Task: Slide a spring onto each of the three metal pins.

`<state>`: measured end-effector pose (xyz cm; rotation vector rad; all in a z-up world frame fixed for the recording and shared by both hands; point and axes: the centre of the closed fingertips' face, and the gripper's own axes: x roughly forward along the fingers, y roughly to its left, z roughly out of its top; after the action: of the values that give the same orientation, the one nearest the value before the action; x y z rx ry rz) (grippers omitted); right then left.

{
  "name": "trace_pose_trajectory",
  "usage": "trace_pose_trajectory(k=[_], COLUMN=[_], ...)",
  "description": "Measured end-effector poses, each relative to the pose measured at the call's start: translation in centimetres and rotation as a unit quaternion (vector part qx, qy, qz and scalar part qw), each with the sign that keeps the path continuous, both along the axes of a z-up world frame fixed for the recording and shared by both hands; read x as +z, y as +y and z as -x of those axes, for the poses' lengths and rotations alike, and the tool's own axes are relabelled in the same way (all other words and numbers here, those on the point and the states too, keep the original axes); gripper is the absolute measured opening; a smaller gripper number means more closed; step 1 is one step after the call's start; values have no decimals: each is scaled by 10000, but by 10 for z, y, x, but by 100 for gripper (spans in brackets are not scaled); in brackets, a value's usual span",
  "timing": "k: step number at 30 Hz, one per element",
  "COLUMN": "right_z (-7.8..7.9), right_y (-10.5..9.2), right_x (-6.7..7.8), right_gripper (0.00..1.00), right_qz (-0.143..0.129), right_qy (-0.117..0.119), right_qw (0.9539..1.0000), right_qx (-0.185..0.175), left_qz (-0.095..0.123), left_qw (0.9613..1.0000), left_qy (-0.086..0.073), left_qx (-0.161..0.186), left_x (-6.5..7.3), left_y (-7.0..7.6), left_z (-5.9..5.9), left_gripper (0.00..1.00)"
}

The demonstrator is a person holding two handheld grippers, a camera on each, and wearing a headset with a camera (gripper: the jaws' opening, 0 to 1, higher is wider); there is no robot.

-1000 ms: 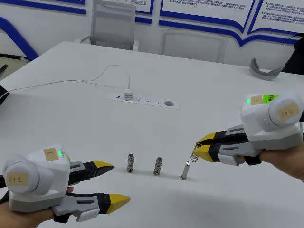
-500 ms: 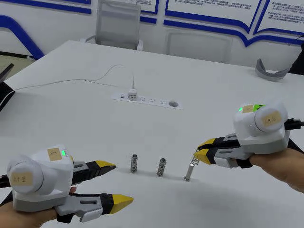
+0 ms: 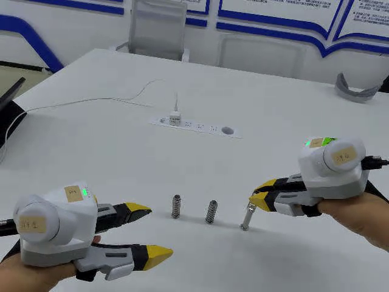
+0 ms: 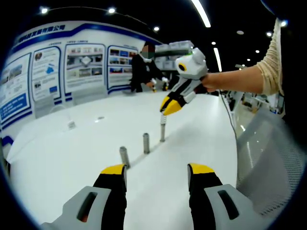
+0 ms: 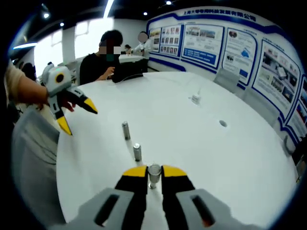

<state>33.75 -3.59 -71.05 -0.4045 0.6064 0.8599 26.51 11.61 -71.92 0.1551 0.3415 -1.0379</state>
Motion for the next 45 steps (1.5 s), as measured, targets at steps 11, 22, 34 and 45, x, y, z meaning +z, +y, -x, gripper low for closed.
trace_pose_trajectory(k=[11, 22, 34, 45], right_z=[-1, -1, -2, -1], right_y=[-2, -1, -1, -1], right_x=[-12, -29, -45, -54], right_gripper=[12, 12, 12, 12], right_qz=[6, 25, 34, 50], right_qy=[54, 141, 251, 320], right_qw=[10000, 9998, 9994, 9991], right_qx=[-63, -130, -216, -262], left_qz=[-8, -13, -17, -18], left_qw=[10000, 10000, 10000, 10000], left_qy=[11, 22, 17, 19], left_qx=[7, -12, -1, 27], left_x=[-1, -2, -2, -2], left_y=[1, 0, 0, 1], left_z=[-1, -1, -3, -4], left_gripper=[52, 52, 52, 53])
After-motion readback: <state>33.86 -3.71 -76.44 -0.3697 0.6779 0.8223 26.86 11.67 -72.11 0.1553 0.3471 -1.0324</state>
